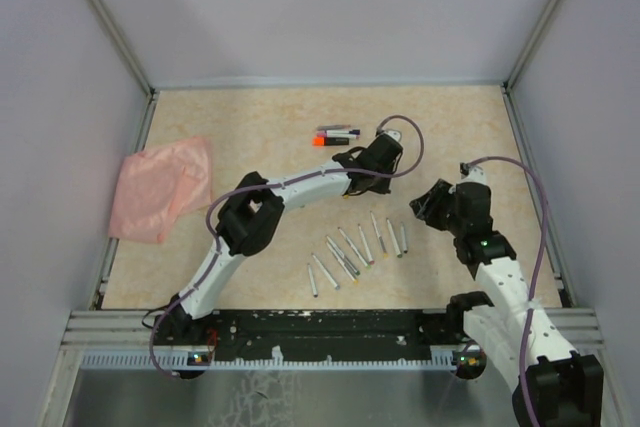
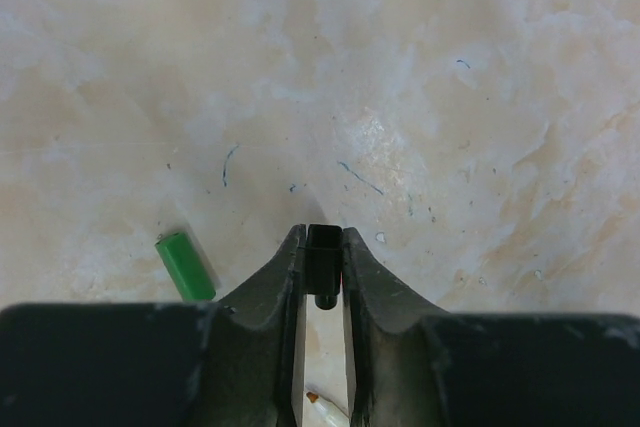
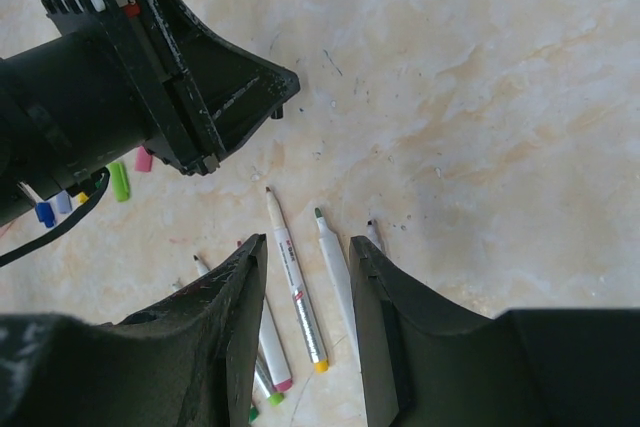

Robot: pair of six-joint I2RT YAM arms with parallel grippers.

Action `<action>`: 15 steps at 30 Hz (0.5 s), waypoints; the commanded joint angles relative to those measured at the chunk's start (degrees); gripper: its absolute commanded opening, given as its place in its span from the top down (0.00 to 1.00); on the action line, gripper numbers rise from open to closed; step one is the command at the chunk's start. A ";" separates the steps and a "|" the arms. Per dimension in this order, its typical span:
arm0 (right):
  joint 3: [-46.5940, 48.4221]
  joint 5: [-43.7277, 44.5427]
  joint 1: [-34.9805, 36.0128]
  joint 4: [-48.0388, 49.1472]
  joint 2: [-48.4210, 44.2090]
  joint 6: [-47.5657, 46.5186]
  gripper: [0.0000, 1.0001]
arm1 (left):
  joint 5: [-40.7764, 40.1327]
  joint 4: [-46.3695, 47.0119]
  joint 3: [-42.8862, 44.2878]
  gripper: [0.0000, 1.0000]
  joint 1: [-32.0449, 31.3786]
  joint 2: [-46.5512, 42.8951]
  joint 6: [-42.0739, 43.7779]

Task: Open the pen caps
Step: Place the pen cap at the center of the board.

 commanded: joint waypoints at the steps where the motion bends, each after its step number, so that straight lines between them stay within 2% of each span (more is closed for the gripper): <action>1: 0.36 1.18 -0.30 1.01 -0.87 0.02 0.61 | -0.91 -1.44 2.36 0.76 0.25 1.45 1.03; 5: 0.52 0.83 -0.34 1.01 -0.67 0.11 0.61 | -0.88 -1.53 2.62 0.68 0.53 0.91 1.59; 10: 1.27 -0.49 -0.30 0.78 -0.30 -0.02 0.62 | -1.01 0.32 1.78 0.62 0.88 -1.76 3.73; 14: 2.02 -2.63 -0.30 0.73 -0.87 -0.61 0.62 | -1.49 4.89 -2.07 0.59 0.93 -7.81 8.38; 15: 2.09 -3.15 -0.29 0.95 -1.12 -0.80 0.62 | -1.99 6.45 -3.80 0.54 0.94 -9.74 9.68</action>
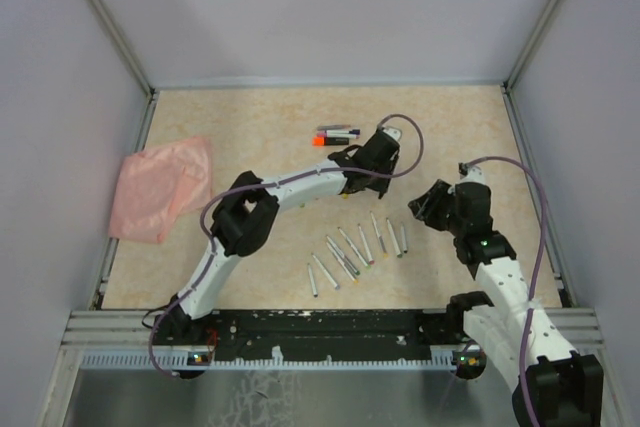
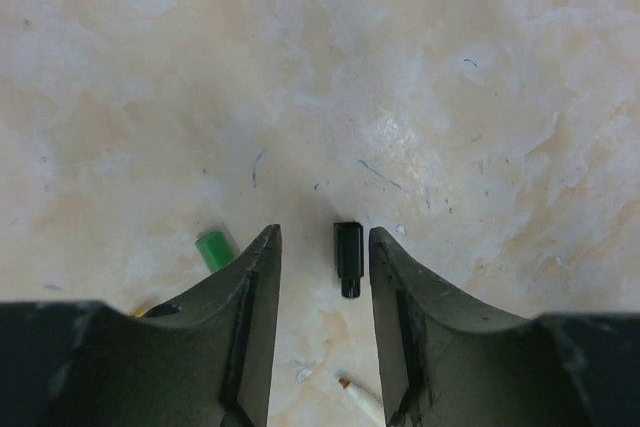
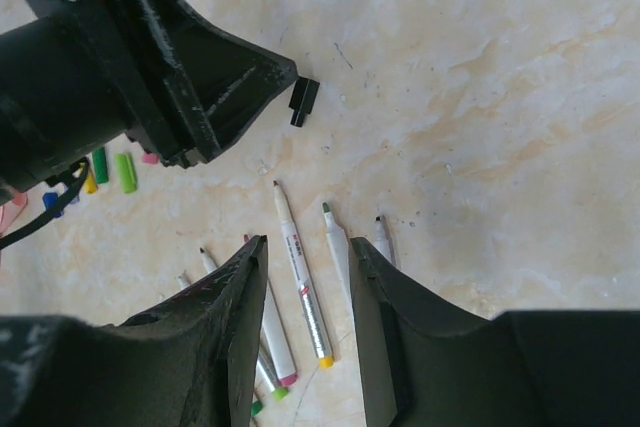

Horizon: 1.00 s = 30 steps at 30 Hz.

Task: Open the pen caps
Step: Place the pen cap at the center of the board, then pick up the pen from the center of the board.

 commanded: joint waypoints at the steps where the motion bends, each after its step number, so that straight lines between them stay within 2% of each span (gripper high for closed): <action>1: 2.04 -2.82 -0.34 1.42 -1.44 -0.93 0.62 | -1.85 7.57 -4.97 0.52 0.33 -10.93 7.36; 3: 1.92 -4.57 -0.33 2.54 -1.74 -1.16 0.61 | -1.85 11.48 -9.60 0.47 0.54 -15.23 11.27; 7: 1.08 -9.94 -0.32 6.79 -1.72 -1.14 0.56 | 1.17 19.54 -21.96 0.26 1.72 -25.48 21.01; 9: 0.42 -12.42 -0.30 9.26 -1.69 -0.87 0.54 | 5.42 21.87 -25.80 0.22 3.92 -28.89 23.24; 11: -0.30 -14.30 -0.31 11.78 -1.67 -0.34 0.53 | 10.55 21.64 -26.82 0.20 7.50 -30.31 22.01; 16: -1.60 -17.38 -0.29 19.24 0.39 1.56 0.53 | 22.23 18.90 -23.00 0.20 17.66 -27.21 15.34; 19: -0.31 -17.87 -0.29 21.38 5.44 2.44 0.53 | 27.09 16.75 -17.77 0.27 21.99 -22.60 12.01; 23: 2.34 -19.83 -0.37 24.69 12.69 3.61 0.53 | 31.64 16.49 -11.77 0.31 26.07 -15.99 8.83; 30: 7.00 -20.60 -0.30 27.02 19.86 4.31 0.53 | 40.07 19.49 -0.08 0.39 32.06 -1.99 0.85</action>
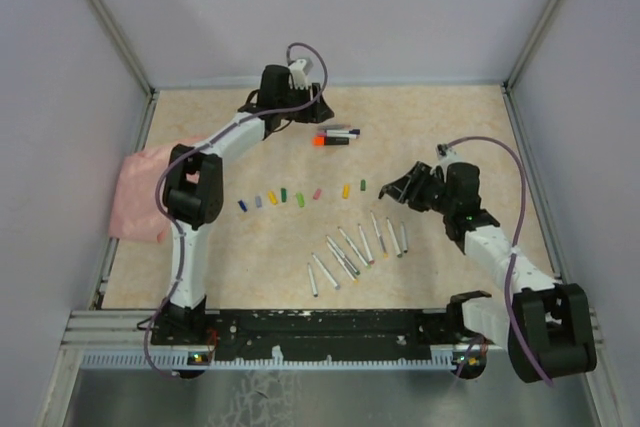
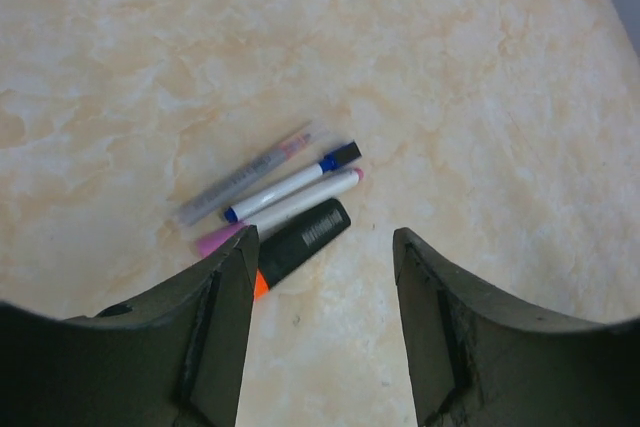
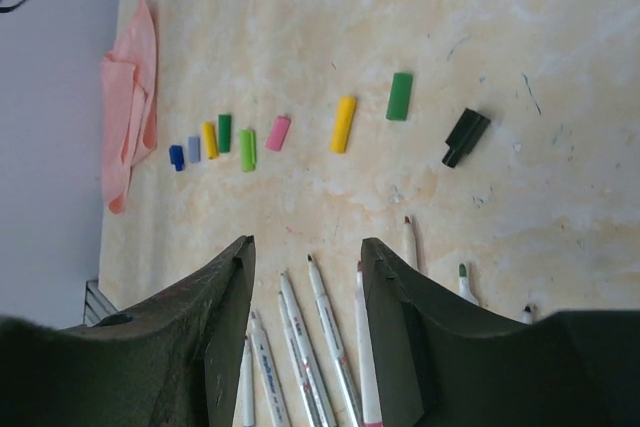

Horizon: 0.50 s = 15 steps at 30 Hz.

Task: Open the pen caps
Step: Pick up the pen from the center of the board.

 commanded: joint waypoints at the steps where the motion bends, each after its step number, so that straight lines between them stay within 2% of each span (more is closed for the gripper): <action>1: 6.29 -1.82 -0.34 6.08 3.25 0.59 0.53 | 9.20 2.96 7.57 0.40 3.06 7.96 -7.33; 5: 8.45 -2.77 -0.29 6.64 6.76 0.81 0.53 | 11.12 5.52 11.99 0.41 4.27 13.77 -11.73; 15: 11.22 -5.35 -0.30 5.63 10.53 -0.56 0.53 | 10.28 7.50 17.25 0.41 4.57 21.04 -13.19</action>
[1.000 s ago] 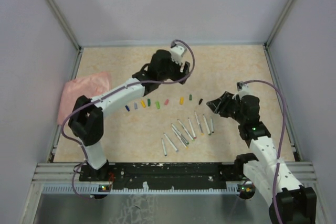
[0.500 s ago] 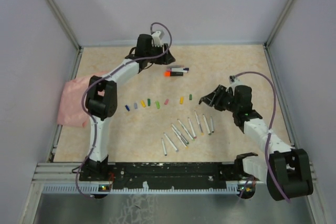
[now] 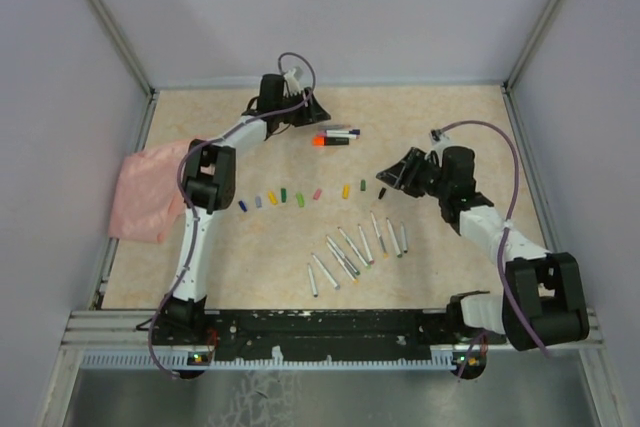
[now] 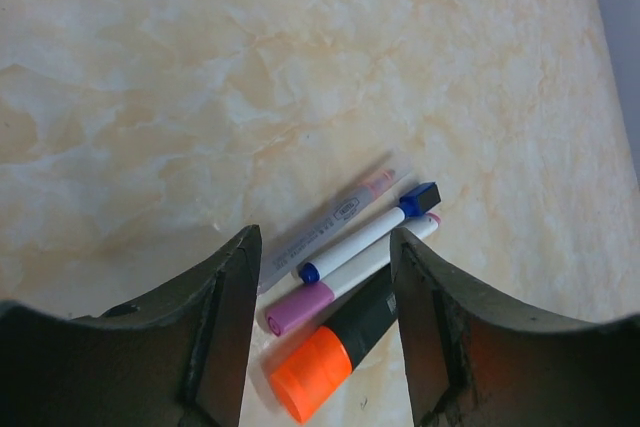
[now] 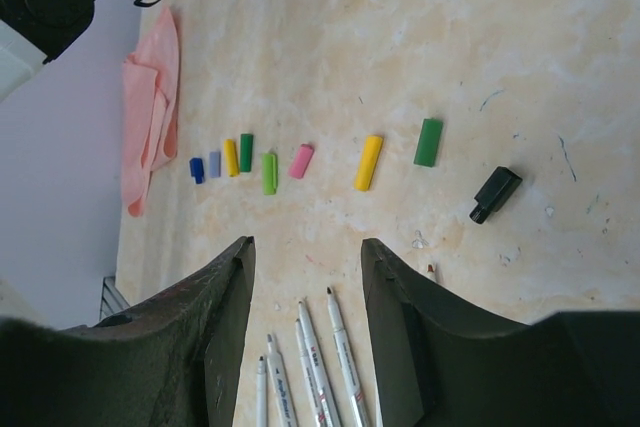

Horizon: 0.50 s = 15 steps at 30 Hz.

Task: Open the pen caps
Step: Pick up the pen from the center of the board.

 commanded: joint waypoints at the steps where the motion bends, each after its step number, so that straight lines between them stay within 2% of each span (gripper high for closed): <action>1: 3.91 -2.60 -0.29 2.00 0.87 -1.03 0.53 | 1.24 3.10 4.76 0.40 -0.31 2.69 -1.09; 7: 5.28 -3.22 -0.32 -0.86 0.32 -3.66 0.53 | 2.96 1.93 7.52 0.44 -0.48 5.80 -1.97; 15: 4.44 -3.75 -0.39 0.85 -0.52 -2.78 0.53 | 6.89 -2.48 3.53 0.46 -0.81 4.39 1.69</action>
